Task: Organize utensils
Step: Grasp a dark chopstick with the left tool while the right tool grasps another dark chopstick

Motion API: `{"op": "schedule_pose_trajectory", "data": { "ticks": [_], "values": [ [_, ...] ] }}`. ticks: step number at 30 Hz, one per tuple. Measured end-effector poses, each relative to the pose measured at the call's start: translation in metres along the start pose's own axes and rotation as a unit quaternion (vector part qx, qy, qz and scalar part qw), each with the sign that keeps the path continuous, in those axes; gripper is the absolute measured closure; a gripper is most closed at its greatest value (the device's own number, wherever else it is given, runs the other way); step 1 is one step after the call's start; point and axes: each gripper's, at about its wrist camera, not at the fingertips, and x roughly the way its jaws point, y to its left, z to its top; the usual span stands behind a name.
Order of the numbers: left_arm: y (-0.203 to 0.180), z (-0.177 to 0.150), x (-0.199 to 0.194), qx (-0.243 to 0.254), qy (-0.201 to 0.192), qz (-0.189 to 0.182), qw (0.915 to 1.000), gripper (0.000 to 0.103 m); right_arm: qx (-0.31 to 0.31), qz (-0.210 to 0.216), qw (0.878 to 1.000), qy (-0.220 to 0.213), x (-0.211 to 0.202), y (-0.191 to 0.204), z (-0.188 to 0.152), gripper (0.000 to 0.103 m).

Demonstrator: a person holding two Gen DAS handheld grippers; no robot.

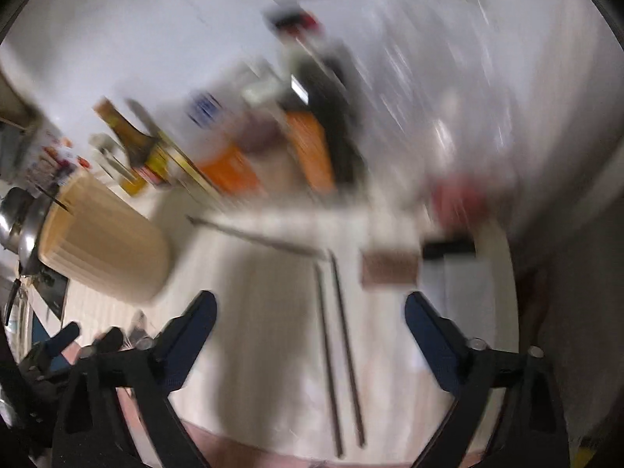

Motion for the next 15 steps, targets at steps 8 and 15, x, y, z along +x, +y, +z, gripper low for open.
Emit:
{"op": "schedule_pose_trajectory", "data": {
  "ticks": [8,15],
  "values": [
    [-0.105,-0.012,0.089,0.048,0.110,-0.059,0.9910,0.038,0.096,-0.019,0.995,0.026,0.031,-0.087,-0.034,0.068],
    [-0.145,-0.010,0.103,0.108,0.094,-0.032,0.9892,0.058,0.120,-0.037,0.992,0.021,0.035,-0.115,-0.048,0.068]
  ]
}}
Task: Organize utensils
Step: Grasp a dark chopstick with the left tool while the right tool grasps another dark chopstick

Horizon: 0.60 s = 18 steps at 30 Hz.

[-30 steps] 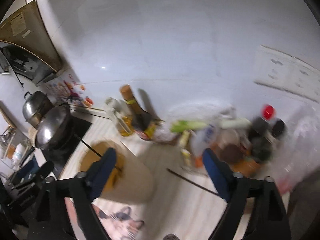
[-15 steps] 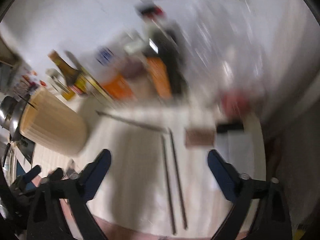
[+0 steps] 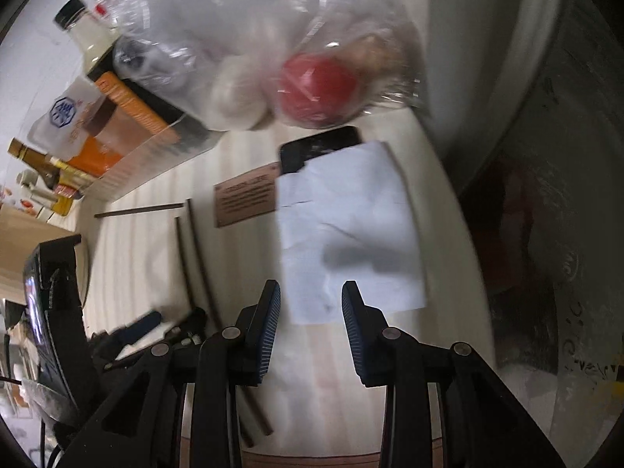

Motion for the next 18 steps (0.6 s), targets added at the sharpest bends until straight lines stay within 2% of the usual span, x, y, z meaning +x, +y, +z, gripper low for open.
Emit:
{"op": "schedule_pose_trajectory", "data": {
  "ticks": [1,2,3,7,13,18],
  "values": [
    [-0.004,0.000,-0.002,0.006,-0.003,-0.004,1.0000,0.072,0.004,0.000,1.000,0.001,0.002,-0.004,0.000,0.068],
    [-0.007,0.001,-0.003,0.015,-0.007,-0.004,0.9999,0.091,0.007,-0.001,1.000,0.003,0.002,-0.006,0.000,0.068],
    [-0.010,0.001,-0.004,0.024,-0.009,-0.005,0.9996,0.096,0.008,-0.001,1.000,0.005,0.003,-0.006,0.000,0.068],
    [0.005,-0.006,-0.007,0.022,-0.010,0.014,0.9996,0.099,-0.010,0.008,1.000,0.015,0.007,0.007,0.005,0.068],
    [0.091,-0.037,-0.016,-0.056,0.004,0.038,0.9977,0.099,-0.086,0.022,0.995,0.054,0.029,0.069,0.011,0.068],
    [0.147,-0.065,-0.023,-0.124,0.016,0.051,0.9908,0.099,-0.156,-0.019,0.984,0.088,0.068,0.118,0.009,0.068]
  ]
}}
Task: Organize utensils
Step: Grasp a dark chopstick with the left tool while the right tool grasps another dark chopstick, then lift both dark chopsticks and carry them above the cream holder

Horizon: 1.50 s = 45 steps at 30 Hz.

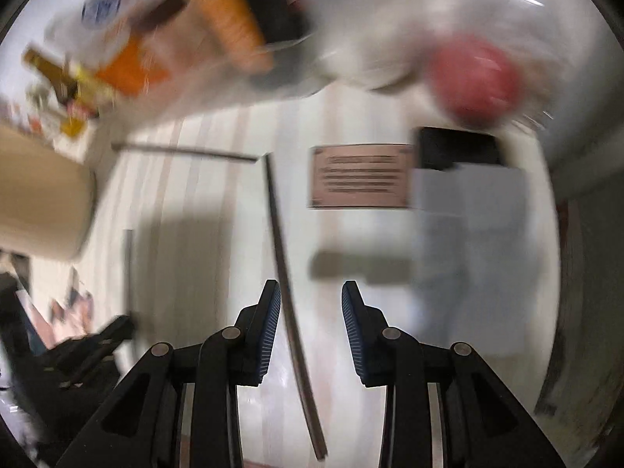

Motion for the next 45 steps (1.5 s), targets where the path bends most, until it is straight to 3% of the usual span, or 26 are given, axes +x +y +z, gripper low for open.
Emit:
{"op": "schedule_pose_trajectory", "data": {
  "ticks": [2,3,5,8,11,15,18,22,45],
  "values": [
    [0.017,-0.005,-0.001,-0.023,0.003,-0.001,0.9997,0.099,-0.016,-0.023,0.999,0.015,0.013,0.013,0.002,0.069],
    [0.027,-0.008,-0.001,-0.038,0.006,-0.003,0.9993,0.099,-0.022,-0.028,0.999,0.010,0.012,0.019,0.002,0.085],
    [0.041,-0.014,-0.002,-0.056,0.011,-0.012,0.9983,0.099,-0.021,-0.033,0.999,0.018,0.014,0.029,-0.001,0.096],
    [0.054,-0.024,-0.004,-0.076,0.022,-0.035,0.9962,0.099,-0.035,-0.022,0.999,0.035,0.013,0.046,-0.015,0.097],
    [0.067,-0.031,-0.003,-0.078,0.032,-0.060,0.9946,0.099,-0.057,0.019,0.995,0.085,0.015,0.067,-0.039,0.097],
    [0.084,-0.042,-0.006,-0.078,0.035,-0.076,0.9935,0.097,-0.083,0.008,0.992,0.095,0.013,0.086,-0.057,0.097],
    [0.095,-0.048,-0.008,-0.068,0.040,-0.071,0.9944,0.095,-0.084,-0.002,0.990,0.111,0.014,0.092,-0.052,0.097],
    [0.082,-0.035,-0.002,-0.056,0.040,-0.060,0.9958,0.095,-0.090,-0.010,0.987,0.130,0.019,0.100,-0.045,0.097],
    [0.068,-0.035,-0.001,-0.049,0.037,-0.047,0.9970,0.095,-0.095,-0.020,0.986,0.133,0.023,0.108,-0.043,0.096]
  ]
}}
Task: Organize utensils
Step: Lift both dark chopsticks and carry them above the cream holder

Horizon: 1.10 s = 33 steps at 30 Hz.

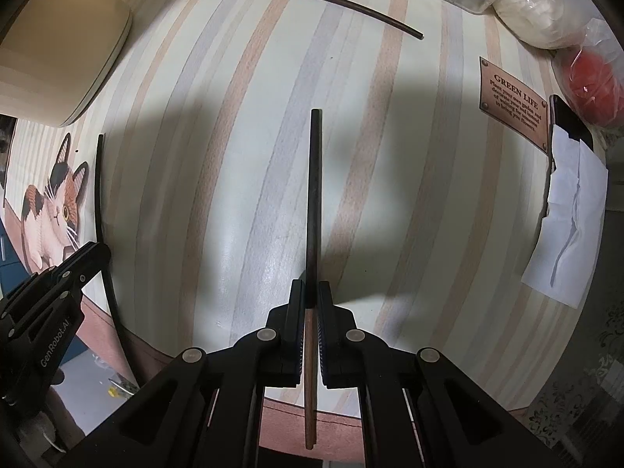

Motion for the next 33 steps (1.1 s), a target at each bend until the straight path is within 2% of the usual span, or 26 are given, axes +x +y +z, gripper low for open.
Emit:
{"op": "schedule_pose_trajectory", "data": {
  "ticks": [4,9,11,14,21,27,33],
  "values": [
    [-0.002,-0.002,0.000,0.007,-0.006,0.008,0.9999,0.096,-0.004,-0.009,1.000,-0.004,-0.001,0.002,-0.001,0.096],
    [-0.015,-0.006,-0.001,0.032,-0.028,0.030,0.9986,0.100,-0.023,-0.062,0.997,-0.041,-0.003,0.020,-0.012,0.097],
    [-0.014,-0.007,-0.005,0.024,-0.031,0.013,0.9991,0.100,-0.020,-0.056,0.996,-0.063,-0.005,0.017,-0.019,0.097],
    [-0.014,-0.010,-0.028,0.027,-0.065,0.004,0.9975,0.100,0.001,-0.025,0.996,-0.085,-0.012,0.003,-0.030,0.097],
    [-0.012,-0.014,-0.091,0.032,-0.133,-0.020,0.9904,0.100,0.003,0.007,0.984,-0.177,-0.065,-0.004,-0.053,0.098],
    [-0.002,-0.001,-0.168,0.024,-0.215,-0.044,0.9754,0.100,0.009,0.052,0.960,-0.274,-0.139,0.007,-0.055,0.098],
    [0.012,0.038,-0.278,0.011,-0.323,-0.080,0.9429,0.100,-0.005,0.116,0.919,-0.377,-0.246,0.035,-0.025,0.098]
  ]
}}
